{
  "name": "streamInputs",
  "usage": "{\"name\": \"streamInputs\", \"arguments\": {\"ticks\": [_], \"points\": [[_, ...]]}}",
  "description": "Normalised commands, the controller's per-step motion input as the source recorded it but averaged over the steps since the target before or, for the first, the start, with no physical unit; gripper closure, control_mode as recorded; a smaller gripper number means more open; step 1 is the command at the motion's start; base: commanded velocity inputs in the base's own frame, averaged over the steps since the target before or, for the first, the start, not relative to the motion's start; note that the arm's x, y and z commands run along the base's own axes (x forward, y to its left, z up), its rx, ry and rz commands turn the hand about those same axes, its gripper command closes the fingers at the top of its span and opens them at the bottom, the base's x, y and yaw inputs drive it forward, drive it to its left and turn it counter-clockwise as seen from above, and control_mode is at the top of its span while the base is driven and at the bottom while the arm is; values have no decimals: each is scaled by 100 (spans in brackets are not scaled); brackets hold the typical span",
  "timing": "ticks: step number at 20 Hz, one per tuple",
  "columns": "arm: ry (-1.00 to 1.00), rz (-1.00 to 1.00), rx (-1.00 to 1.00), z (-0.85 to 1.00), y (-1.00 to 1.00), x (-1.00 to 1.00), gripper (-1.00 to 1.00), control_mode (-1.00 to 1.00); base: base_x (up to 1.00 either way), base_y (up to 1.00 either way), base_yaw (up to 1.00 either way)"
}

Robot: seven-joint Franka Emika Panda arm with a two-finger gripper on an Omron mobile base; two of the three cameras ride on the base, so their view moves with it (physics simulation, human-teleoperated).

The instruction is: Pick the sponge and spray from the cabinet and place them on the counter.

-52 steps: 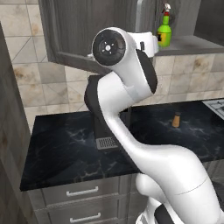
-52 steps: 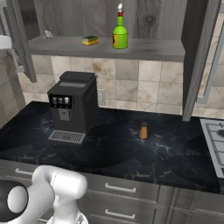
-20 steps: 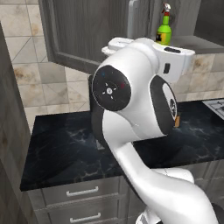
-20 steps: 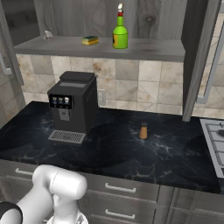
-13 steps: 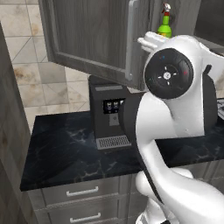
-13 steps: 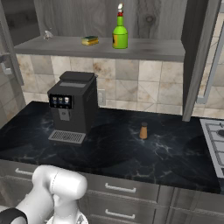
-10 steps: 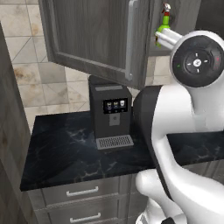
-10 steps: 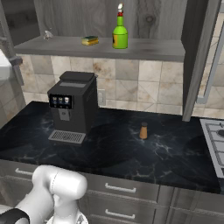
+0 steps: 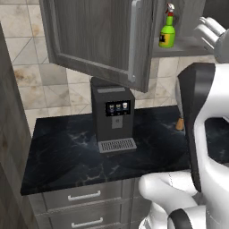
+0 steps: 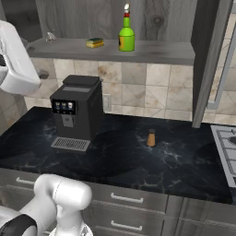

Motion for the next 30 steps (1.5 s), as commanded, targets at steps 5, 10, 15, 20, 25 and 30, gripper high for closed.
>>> {"name": "streamInputs", "arguments": {"ticks": [5, 10, 15, 20, 25, 30], "points": [[0, 12, 27, -1, -32, 0, -100, -100, 0, 0, 0], [-5, 14, 24, 0, -19, 0, -100, -100, 0, 0, 0], [-4, 13, 23, 0, -10, 0, -100, -100, 0, 0, 0], [-2, 14, 23, 0, 0, -2, -100, -100, 0, 0, 0], [0, 10, 18, 0, 3, -3, -100, -100, 0, 0, 0], [0, 6, 11, -2, 4, -4, -100, -100, 0, 0, 0]]}}
